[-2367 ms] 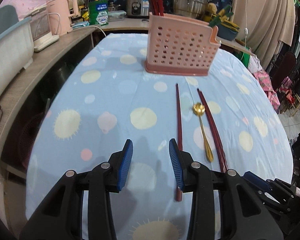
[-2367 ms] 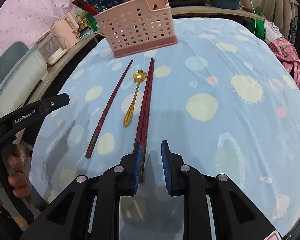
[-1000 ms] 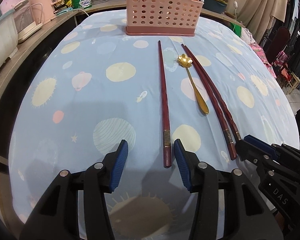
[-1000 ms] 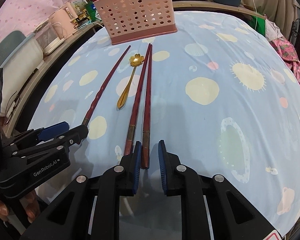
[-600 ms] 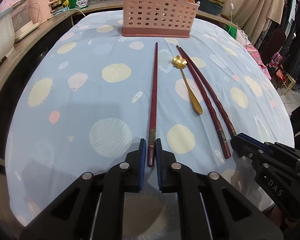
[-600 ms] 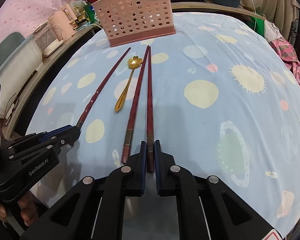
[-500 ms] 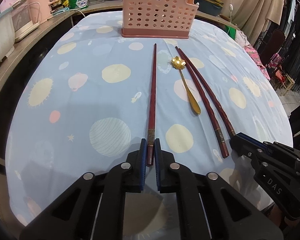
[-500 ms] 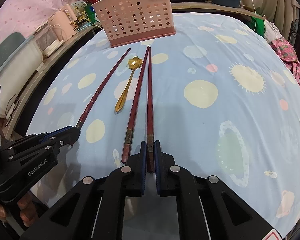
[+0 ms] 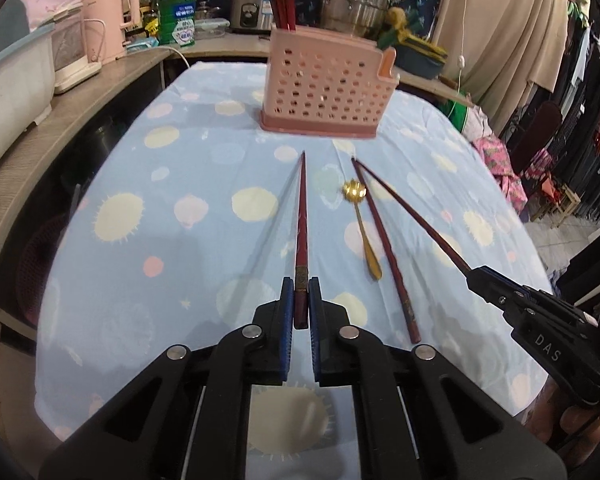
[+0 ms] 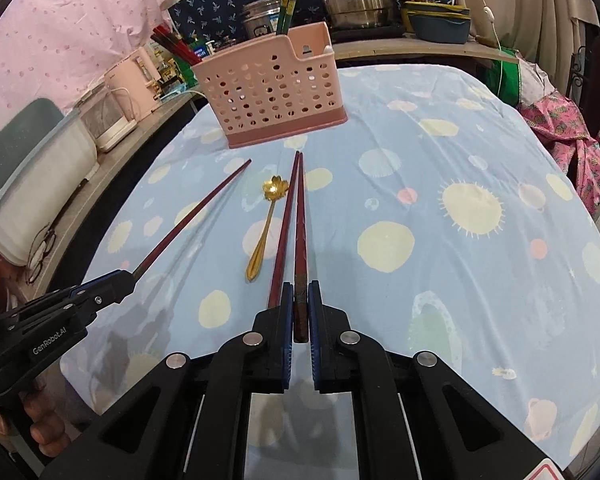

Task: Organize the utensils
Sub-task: 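Carry both dark red chopsticks into the pink holder and open both tools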

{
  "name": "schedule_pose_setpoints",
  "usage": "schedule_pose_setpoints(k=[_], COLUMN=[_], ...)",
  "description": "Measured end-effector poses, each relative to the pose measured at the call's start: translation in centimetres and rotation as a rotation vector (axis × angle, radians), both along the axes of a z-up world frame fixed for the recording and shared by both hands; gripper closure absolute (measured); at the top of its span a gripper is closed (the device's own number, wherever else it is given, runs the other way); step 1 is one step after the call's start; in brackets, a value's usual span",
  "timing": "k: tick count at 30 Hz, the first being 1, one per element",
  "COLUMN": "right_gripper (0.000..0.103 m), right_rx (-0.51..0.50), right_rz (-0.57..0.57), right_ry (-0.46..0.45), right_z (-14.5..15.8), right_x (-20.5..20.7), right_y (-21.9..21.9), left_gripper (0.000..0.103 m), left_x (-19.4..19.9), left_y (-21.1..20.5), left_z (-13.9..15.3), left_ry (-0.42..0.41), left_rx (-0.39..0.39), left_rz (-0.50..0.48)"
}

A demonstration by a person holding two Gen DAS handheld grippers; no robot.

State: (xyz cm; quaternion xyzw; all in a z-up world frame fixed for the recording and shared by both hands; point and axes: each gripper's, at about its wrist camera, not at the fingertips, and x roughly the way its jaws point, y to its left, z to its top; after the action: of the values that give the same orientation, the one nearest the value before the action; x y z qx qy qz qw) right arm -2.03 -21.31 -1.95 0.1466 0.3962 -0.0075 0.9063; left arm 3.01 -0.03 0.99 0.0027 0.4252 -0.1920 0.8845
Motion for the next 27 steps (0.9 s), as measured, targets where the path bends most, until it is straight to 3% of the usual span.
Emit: schedule_pose_setpoints(k=[12, 27], right_gripper=[0.096, 0.096], right_rx=[0.020, 0.028], right_rz=[-0.069, -0.139], right_ry=[-0.171, -0.351], right_z=[6.3, 13.5], right_x=[1.2, 4.3], right_y=[-2.8, -5.8], left_gripper=[0.096, 0.096], left_x=[2.1, 7.6], left_y=[0.3, -0.4], left_z=[6.0, 13.9], left_ry=[-0.115, -0.278], left_rx=[-0.070, -0.128], left_rz=[0.031, 0.064])
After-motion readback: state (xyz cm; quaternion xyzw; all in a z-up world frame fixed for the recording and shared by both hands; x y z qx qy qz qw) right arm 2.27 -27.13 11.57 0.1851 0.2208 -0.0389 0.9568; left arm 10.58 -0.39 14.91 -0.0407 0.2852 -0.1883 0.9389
